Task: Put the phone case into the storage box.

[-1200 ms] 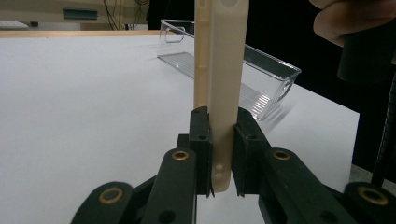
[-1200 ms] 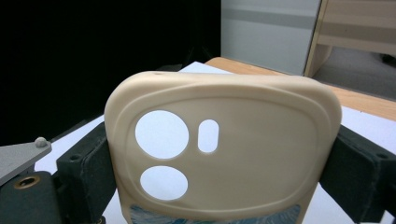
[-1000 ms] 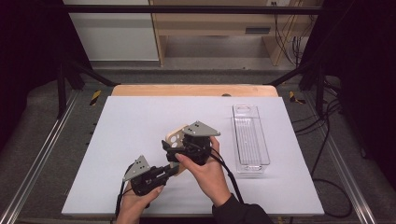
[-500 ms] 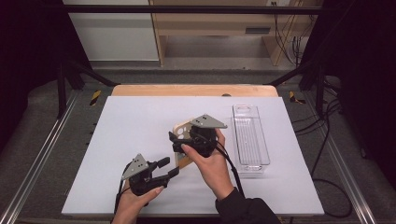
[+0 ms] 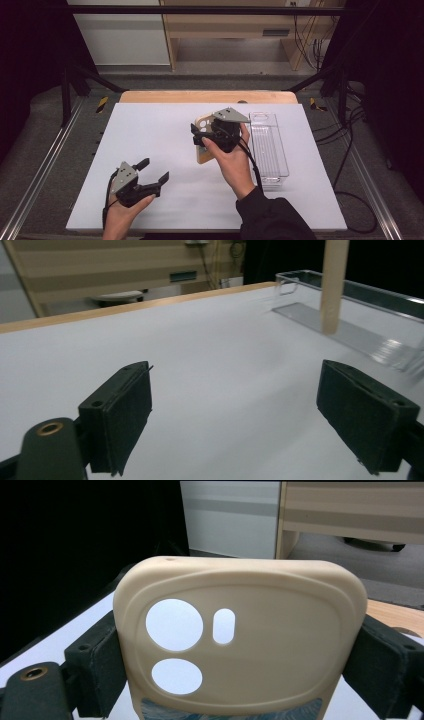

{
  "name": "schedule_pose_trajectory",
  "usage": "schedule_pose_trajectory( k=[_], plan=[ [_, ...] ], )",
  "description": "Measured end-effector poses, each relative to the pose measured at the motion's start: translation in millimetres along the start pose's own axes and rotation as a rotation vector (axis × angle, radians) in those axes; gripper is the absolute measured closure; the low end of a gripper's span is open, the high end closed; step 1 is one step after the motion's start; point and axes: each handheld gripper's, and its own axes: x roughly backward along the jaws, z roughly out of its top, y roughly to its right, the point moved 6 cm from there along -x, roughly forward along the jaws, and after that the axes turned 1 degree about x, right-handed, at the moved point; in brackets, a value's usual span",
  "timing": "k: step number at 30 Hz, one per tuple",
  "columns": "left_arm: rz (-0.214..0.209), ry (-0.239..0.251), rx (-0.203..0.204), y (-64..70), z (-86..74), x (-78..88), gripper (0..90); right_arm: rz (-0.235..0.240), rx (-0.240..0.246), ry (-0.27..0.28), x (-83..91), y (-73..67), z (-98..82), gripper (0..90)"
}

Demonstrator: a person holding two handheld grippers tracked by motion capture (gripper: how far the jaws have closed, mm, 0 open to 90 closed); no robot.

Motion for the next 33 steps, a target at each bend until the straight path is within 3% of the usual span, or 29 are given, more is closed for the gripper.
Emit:
schedule_pose_trajectory(
  k=[6,11,18,23,33],
  plan=[
    [0.077,-0.018,0.002,-27.4,-12.8,19.7,9.5,-0.014,-0.004,0.014,-3.3,12.6,14.0,11.0],
    [0.14,0.002,-0.015,-43.4,-17.4,32.6,7.8,-0.058,-0.013,0.027,-7.5,32.6,27.0,10.9],
    [0.167,0.04,0.007,-55.4,-17.0,37.5,6.3,-0.098,-0.03,0.052,-11.6,57.5,46.9,10.9],
    [0.177,0.044,0.01,-58.8,-17.5,39.2,5.1,-0.105,-0.023,0.076,-9.6,65.2,59.4,10.9],
    [0.177,0.043,0.033,-64.5,-19.6,39.7,4.9,-0.151,-0.018,0.075,-8.9,81.6,63.5,11.1]
  ],
)
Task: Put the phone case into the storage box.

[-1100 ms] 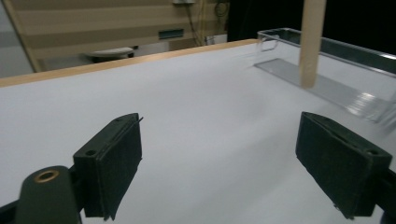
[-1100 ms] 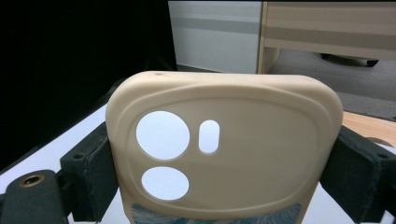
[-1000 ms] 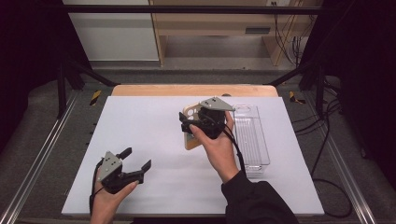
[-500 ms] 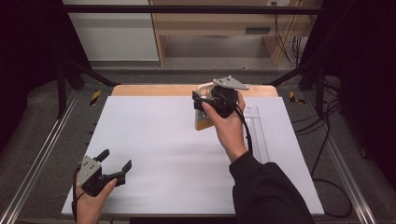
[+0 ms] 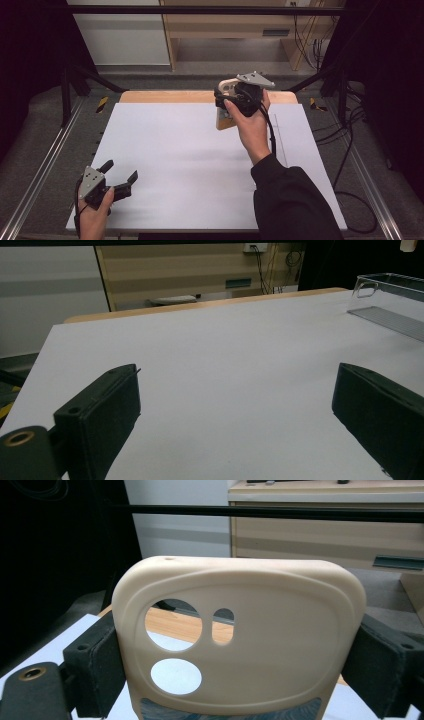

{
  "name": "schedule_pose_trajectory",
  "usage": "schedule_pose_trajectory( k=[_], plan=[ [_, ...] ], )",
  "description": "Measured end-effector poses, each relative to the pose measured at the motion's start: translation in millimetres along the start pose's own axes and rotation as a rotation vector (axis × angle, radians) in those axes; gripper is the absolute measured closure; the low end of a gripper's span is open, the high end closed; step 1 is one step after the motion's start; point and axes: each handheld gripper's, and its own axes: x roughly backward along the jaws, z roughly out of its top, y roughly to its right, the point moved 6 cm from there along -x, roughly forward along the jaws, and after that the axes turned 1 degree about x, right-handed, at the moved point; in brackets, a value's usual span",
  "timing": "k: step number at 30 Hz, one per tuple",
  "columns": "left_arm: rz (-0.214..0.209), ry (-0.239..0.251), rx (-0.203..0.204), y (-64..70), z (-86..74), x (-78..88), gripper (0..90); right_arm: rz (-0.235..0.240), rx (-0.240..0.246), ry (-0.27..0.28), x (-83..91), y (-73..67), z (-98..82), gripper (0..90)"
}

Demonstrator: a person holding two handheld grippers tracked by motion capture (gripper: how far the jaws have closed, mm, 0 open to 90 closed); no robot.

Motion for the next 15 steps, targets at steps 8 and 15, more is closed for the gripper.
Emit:
schedule_pose_trajectory(
  k=[8,15],
  plan=[
    [-0.002,-0.002,0.012,-4.4,-1.1,0.2,4.9,-0.025,0.007,0.009,3.9,10.5,4.2,11.0],
    [-0.012,-0.013,0.023,-5.4,-3.0,-0.9,4.9,-0.059,0.016,0.015,9.0,21.6,6.3,11.0]
  ],
)
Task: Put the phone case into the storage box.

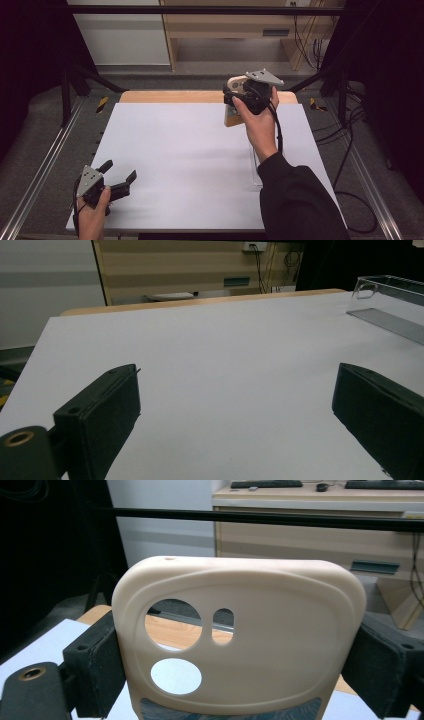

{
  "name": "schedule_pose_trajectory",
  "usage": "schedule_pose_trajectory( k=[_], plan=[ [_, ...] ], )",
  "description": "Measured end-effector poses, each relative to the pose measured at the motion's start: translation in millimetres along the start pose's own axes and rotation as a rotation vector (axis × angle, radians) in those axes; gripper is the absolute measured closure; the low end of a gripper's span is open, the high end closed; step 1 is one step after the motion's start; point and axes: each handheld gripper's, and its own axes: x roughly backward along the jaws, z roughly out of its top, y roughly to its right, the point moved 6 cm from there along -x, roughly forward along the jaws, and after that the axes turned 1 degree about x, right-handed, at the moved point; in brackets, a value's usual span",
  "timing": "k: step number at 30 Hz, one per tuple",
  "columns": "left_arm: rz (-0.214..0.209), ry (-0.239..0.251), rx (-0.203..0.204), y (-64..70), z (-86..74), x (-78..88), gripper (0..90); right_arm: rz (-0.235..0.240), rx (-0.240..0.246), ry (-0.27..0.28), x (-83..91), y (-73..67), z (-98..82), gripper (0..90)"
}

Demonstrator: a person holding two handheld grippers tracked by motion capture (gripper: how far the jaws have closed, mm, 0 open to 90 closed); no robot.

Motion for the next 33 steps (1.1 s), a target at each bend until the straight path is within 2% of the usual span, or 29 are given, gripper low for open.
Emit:
schedule_pose_trajectory(
  k=[11,17,20,23,29,33],
  plan=[
    [-0.014,0.0,-0.007,1.6,0.3,0.0,4.7,-0.089,0.014,0.022,16.9,37.3,1.5,10.9],
    [-0.019,0.001,0.001,1.9,0.3,0.3,4.7,-0.148,0.002,0.017,18.5,62.5,-6.5,10.9],
    [-0.017,0.005,0.0,1.8,0.8,0.9,4.7,-0.178,-0.019,0.01,16.8,72.7,-12.1,10.9],
    [-0.03,0.004,0.0,3.3,0.7,0.6,4.6,-0.192,-0.033,0.014,16.6,76.2,-15.3,10.9],
    [-0.03,0.012,-0.004,3.3,2.2,1.4,4.5,-0.223,-0.043,0.011,7.4,84.1,-27.1,10.9],
    [-0.035,0.012,-0.006,4.7,2.3,1.0,4.5,-0.253,-0.015,0.003,-4.0,88.0,-36.8,10.9]
  ],
)
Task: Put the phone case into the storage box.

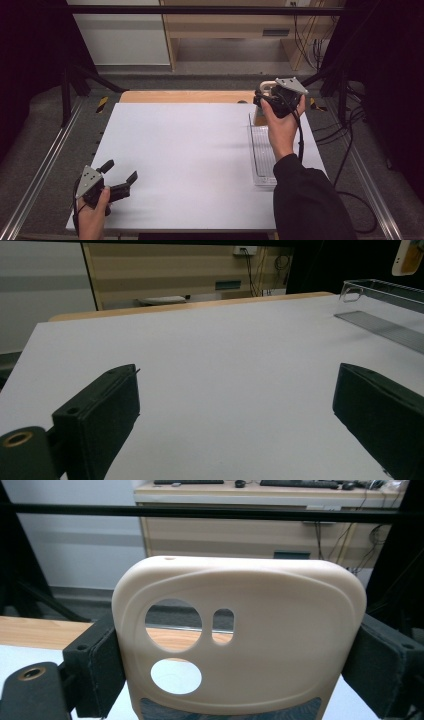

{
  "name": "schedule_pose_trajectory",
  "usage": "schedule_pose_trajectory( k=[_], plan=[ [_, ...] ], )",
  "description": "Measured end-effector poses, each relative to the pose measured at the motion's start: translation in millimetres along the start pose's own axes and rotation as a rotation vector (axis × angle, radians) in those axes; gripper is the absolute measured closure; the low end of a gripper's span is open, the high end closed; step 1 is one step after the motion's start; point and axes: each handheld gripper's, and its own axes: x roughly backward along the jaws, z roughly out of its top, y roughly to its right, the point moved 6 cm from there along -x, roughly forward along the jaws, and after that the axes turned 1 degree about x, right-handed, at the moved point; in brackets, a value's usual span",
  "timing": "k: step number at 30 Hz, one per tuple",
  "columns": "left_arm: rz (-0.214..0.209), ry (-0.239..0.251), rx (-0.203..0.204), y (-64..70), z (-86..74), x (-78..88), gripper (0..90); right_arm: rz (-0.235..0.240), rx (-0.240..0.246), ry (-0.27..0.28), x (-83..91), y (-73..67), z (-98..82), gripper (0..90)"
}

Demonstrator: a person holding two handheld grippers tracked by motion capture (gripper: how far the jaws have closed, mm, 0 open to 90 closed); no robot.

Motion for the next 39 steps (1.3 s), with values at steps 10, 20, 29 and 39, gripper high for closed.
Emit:
schedule_pose_trajectory(
  k=[10,20,29,39],
  plan=[
    [0.0,0.003,0.005,-0.5,0.4,0.7,4.5,-0.034,-0.026,-0.017,-24.9,6.0,-19.1,10.9],
    [-0.003,0.004,0.006,-0.7,0.5,0.7,4.5,-0.054,-0.04,-0.048,-37.3,7.7,-34.7,10.8],
    [-0.004,0.002,0.005,-0.2,0.4,0.4,4.5,-0.055,-0.06,-0.057,-38.7,11.7,-40.9,10.8],
    [-0.01,0.003,0.009,0.3,0.5,0.4,4.5,-0.058,-0.056,-0.063,-40.3,15.7,-42.8,10.8]
  ],
)
